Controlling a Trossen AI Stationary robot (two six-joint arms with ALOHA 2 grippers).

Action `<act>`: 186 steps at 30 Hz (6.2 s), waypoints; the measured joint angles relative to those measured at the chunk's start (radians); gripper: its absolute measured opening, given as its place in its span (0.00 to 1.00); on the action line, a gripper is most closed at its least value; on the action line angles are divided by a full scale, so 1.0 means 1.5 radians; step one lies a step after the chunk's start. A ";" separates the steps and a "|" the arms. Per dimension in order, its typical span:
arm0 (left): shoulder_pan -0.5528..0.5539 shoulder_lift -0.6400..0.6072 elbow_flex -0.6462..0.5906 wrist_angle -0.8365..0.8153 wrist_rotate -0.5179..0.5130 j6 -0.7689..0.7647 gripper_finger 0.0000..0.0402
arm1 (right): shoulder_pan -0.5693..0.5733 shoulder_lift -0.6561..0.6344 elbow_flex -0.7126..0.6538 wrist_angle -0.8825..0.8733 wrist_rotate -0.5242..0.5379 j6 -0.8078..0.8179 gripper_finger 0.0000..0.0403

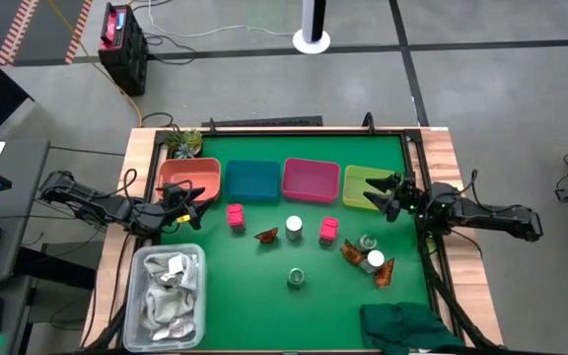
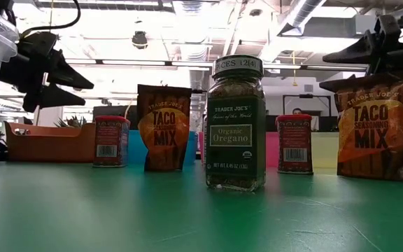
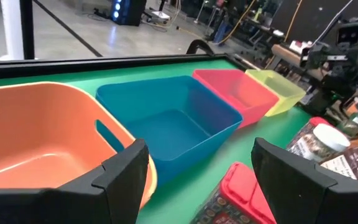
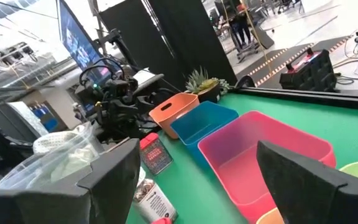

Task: Sort spices by type
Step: Put the left white seasoning bottle into the red bin, then put the white seasoning bottle into the red bin

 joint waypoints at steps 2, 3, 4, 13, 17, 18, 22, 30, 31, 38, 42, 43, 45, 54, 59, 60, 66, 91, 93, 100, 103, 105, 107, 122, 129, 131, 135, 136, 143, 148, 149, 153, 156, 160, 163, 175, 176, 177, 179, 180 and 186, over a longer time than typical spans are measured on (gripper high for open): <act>0.000 0.000 0.000 0.002 0.000 -0.006 0.67 | -0.001 0.000 0.000 0.005 0.000 -0.001 0.86; 0.000 0.000 0.000 0.002 0.000 -0.008 0.67 | -0.001 0.000 0.000 0.009 0.000 -0.002 0.86; 0.000 0.000 0.000 0.002 0.000 -0.008 0.67 | -0.004 0.000 0.000 0.016 0.000 -0.007 0.86; 0.000 0.000 -0.001 0.009 -0.021 -0.004 0.67 | -0.014 0.000 0.001 0.024 0.000 -0.050 0.86; 0.000 0.000 -0.001 0.010 -0.032 -0.010 0.67 | -0.002 0.000 0.001 0.001 0.000 -0.050 0.86; 0.000 0.000 -0.001 0.010 -0.036 -0.011 0.67 | 0.000 0.000 0.001 -0.003 -0.001 -0.051 0.86; 0.000 0.000 -0.001 0.010 -0.050 0.006 0.67 | 0.006 0.000 0.002 -0.013 -0.001 -0.065 0.86; 0.001 0.000 -0.001 0.014 -0.052 0.024 0.67 | 0.004 0.000 0.002 0.001 -0.001 -0.133 0.86; 0.006 0.000 0.002 0.014 -0.051 0.045 0.67 | 0.004 0.000 0.003 0.001 0.001 -0.146 0.86; 0.055 0.002 0.089 -0.023 0.068 0.143 0.66 | 0.004 0.067 0.041 -0.008 0.017 -0.177 0.86; 0.075 0.008 0.134 -0.062 0.117 0.160 0.64 | 0.004 0.157 0.074 -0.010 0.022 -0.188 0.86; 0.079 0.012 0.146 -0.072 0.128 0.163 0.64 | 0.005 0.184 0.086 -0.010 0.022 -0.192 0.86; 0.085 0.027 0.166 -0.090 0.146 0.173 0.64 | 0.006 0.248 0.121 -0.008 0.022 -0.206 0.86; 0.113 0.162 0.291 -0.111 0.115 0.259 0.64 | 0.024 0.551 0.340 -0.135 0.007 -0.315 0.86; 0.130 0.243 0.323 -0.111 0.105 0.280 0.64 | 0.061 0.700 0.492 -0.247 0.001 -0.377 0.88; 0.133 0.256 0.325 -0.111 0.105 0.280 0.64 | 0.070 0.728 0.524 -0.266 -0.005 -0.384 0.89; 0.143 0.301 0.327 -0.111 0.104 0.280 0.64 | 0.118 0.889 0.689 -0.347 -0.016 -0.434 0.94; 0.143 0.269 0.327 -0.124 0.110 0.239 0.64 | 0.117 1.175 0.905 -0.463 -0.100 -0.510 0.96; 0.143 0.269 0.327 -0.122 0.110 0.239 0.64 | 0.107 1.186 0.906 -0.448 -0.131 -0.516 0.96; 0.143 0.269 0.327 -0.126 0.110 0.243 0.64 | 0.099 1.232 0.906 -0.432 -0.136 -0.552 0.93; 0.143 0.269 0.327 -0.126 0.110 0.244 0.64 | 0.100 1.240 0.908 -0.431 -0.138 -0.555 0.86; 0.143 0.269 0.327 -0.126 0.110 0.244 0.64 | 0.099 1.247 0.908 -0.425 -0.137 -0.557 0.79; 0.143 0.269 0.327 -0.126 0.110 0.244 0.64 | 0.099 1.246 0.907 -0.426 -0.137 -0.558 0.72; 0.143 0.269 0.321 -0.129 0.108 0.208 0.64 | 0.056 1.221 1.001 -0.544 -0.135 -0.570 0.54; 0.143 0.274 0.321 -0.129 0.106 0.200 0.64 | -0.018 1.130 0.994 -0.526 -0.134 -0.573 0.54; 0.143 0.275 0.321 -0.129 0.106 0.200 0.64 | -0.049 1.108 0.981 -0.501 -0.133 -0.567 0.54; 0.143 0.280 0.321 -0.128 0.105 0.202 0.64 | -0.111 1.091 0.931 -0.414 -0.133 -0.545 0.54; 0.143 0.282 0.321 -0.128 0.105 0.202 0.64 | -0.126 1.093 0.917 -0.400 -0.133 -0.538 0.54; 0.143 0.287 0.321 -0.126 0.103 0.202 0.64 | -0.162 1.150 0.857 -0.337 -0.134 -0.518 0.55; 0.143 0.287 0.321 -0.127 0.098 0.202 0.64 | -0.152 1.190 0.856 -0.335 -0.137 -0.520 0.55; 0.143 0.287 0.321 -0.127 0.098 0.202 0.64 | -0.152 1.194 0.856 -0.335 -0.138 -0.520 0.55; 0.143 0.287 0.321 -0.129 0.098 0.202 0.64 | -0.152 1.202 0.856 -0.335 -0.137 -0.517 0.59; 0.143 0.287 0.321 -0.128 0.099 0.201 0.64 | -0.154 1.203 0.856 -0.335 -0.137 -0.505 0.64; 0.143 0.287 0.321 -0.129 0.100 0.202 0.64 | -0.154 1.202 0.857 -0.336 -0.137 -0.505 0.68; 0.143 0.287 0.321 -0.129 0.101 0.202 0.64 | -0.154 1.202 0.857 -0.338 -0.137 -0.506 0.72; 0.143 0.287 0.321 -0.136 0.102 0.202 0.64 | -0.148 1.094 0.879 -0.481 -0.131 -0.462 0.88; 0.143 0.287 0.321 -0.138 0.102 0.202 0.64 | -0.138 1.078 0.879 -0.510 -0.129 -0.444 0.89; 0.143 0.287 0.321 -0.140 0.102 0.202 0.64 | -0.125 1.060 0.878 -0.533 -0.129 -0.422 0.89; 0.143 0.287 0.321 -0.141 0.102 0.202 0.64 | -0.085 1.016 0.852 -0.544 -0.125 -0.375 0.90; 0.143 0.287 0.321 -0.141 0.102 0.202 0.64 | -0.058 0.991 0.831 -0.543 -0.111 -0.349 0.90; 0.143 0.287 0.321 -0.141 0.102 0.208 0.64 | 0.115 0.847 0.743 -0.621 0.043 -0.132 0.89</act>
